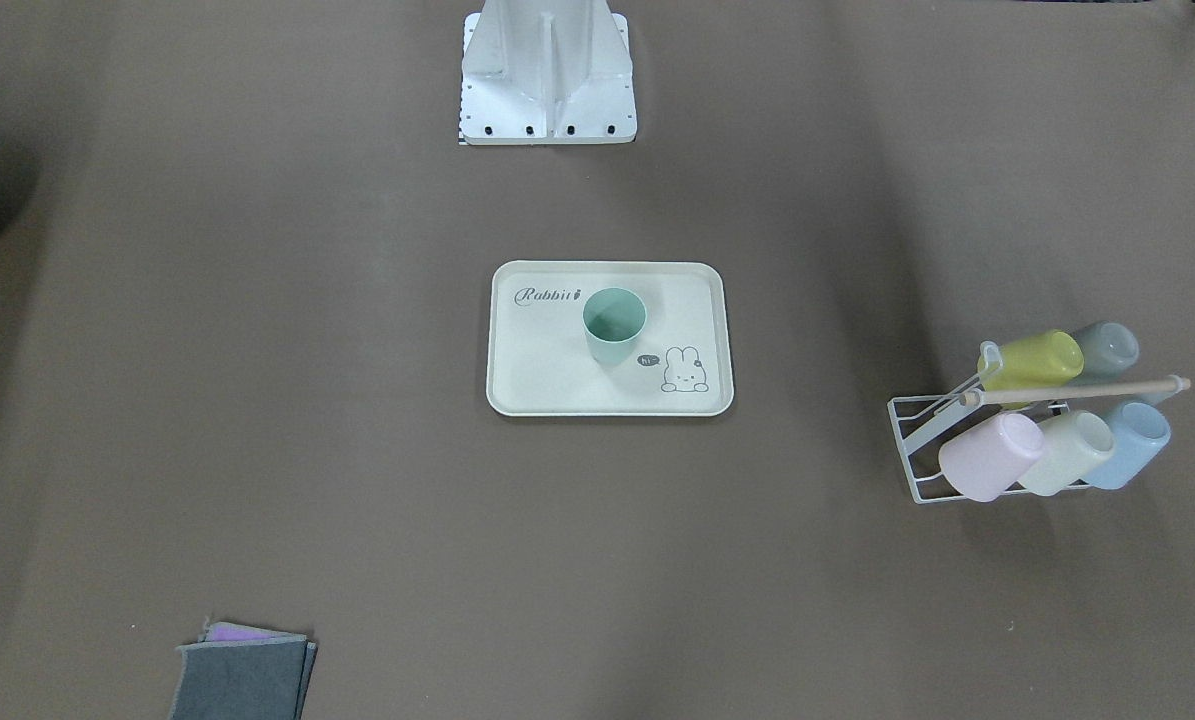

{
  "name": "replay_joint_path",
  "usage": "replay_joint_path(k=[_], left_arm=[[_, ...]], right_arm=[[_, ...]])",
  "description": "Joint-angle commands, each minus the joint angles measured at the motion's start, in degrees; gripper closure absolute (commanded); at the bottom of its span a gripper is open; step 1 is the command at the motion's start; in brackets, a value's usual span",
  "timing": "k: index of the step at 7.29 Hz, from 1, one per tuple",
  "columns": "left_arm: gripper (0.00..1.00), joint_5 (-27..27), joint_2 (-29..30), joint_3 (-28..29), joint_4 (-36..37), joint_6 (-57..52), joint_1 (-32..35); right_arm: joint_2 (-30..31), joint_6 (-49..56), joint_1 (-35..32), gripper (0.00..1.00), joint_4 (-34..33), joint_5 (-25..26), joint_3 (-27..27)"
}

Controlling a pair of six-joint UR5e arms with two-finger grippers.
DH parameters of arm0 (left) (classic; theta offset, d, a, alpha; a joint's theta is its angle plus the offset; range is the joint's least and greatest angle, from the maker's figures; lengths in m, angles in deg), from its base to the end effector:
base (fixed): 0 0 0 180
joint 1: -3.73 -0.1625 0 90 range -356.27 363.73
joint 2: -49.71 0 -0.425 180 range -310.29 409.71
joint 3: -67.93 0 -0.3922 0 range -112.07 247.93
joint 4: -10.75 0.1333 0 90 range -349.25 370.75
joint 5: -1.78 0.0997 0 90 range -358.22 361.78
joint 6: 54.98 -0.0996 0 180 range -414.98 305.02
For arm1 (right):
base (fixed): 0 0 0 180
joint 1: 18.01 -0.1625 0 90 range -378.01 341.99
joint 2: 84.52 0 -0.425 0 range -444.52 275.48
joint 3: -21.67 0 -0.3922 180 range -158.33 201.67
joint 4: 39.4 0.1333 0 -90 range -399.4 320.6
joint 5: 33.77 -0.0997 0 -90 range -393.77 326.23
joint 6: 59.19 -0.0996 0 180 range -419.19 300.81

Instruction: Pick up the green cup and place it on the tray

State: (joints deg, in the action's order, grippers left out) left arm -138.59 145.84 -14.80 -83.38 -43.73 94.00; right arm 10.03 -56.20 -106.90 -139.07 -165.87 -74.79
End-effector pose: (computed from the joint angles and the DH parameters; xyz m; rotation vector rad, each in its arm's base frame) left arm -0.0591 -0.5401 0.6511 -0.0356 0.8806 -0.1650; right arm 0.0579 -0.4483 0.6598 -0.1172 -0.7356 -0.0185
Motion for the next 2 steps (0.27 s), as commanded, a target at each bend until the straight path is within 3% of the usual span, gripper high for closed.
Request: replay_joint_path(k=[1, 2], left_arm=[[0.02, 0.0, -0.1, 0.4, 0.0, 0.0, 0.0], [0.02, 0.0, -0.1, 0.5, 0.0, 0.0, 0.0]], right_arm=[[0.0, 0.0, 0.0, 0.0, 0.0, 0.0, 0.0], [0.0, 0.0, -0.1, 0.0, 0.0, 0.0, 0.0]])
